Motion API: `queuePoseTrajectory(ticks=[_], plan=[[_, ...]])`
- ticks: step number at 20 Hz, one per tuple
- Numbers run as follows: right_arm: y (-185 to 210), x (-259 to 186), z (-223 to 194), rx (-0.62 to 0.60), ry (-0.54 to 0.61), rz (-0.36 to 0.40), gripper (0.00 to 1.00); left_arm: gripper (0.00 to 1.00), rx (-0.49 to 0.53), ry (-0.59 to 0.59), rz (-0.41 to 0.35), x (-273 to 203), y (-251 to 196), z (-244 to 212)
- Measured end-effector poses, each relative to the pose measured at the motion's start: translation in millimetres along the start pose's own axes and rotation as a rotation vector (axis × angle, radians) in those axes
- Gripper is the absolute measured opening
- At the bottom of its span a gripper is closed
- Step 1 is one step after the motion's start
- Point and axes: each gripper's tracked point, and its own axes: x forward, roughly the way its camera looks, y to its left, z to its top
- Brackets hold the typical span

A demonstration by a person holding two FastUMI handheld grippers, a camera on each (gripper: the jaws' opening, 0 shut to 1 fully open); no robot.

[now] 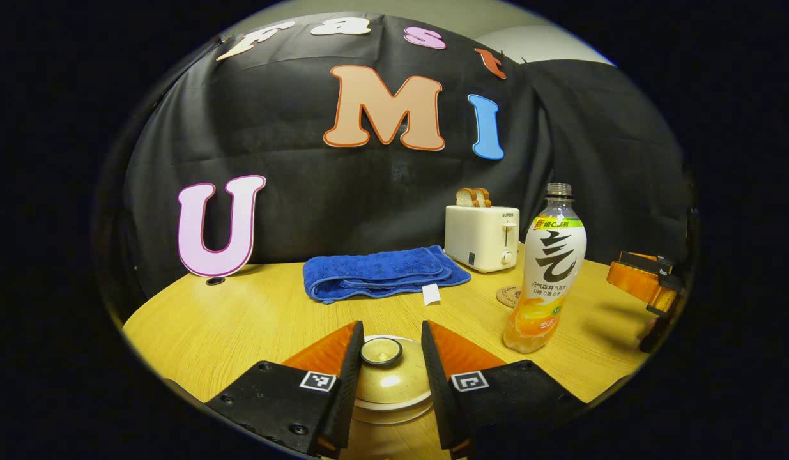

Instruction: Open the teacup lid with one hand, grasp the water bottle and pour water into the teacup with the other hand; after pouring, place the water bottle on the coaster and then close the teacup lid.

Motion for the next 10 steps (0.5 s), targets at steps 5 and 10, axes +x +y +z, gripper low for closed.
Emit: queuePoseTrajectory(ticks=[5, 10], plan=[[-0.3, -0.3, 0.2, 0.000, 0.000, 0.000, 0.95, 0.37, -0.007, -0.016, 0.015, -0.4, 3.8, 3.2], [-0.1, -0.8, -0.7, 0.000, 0.000, 0.000, 0.95, 0.27, -0.011, -0.025, 0.017, -1.9, 4.2, 3.9]])
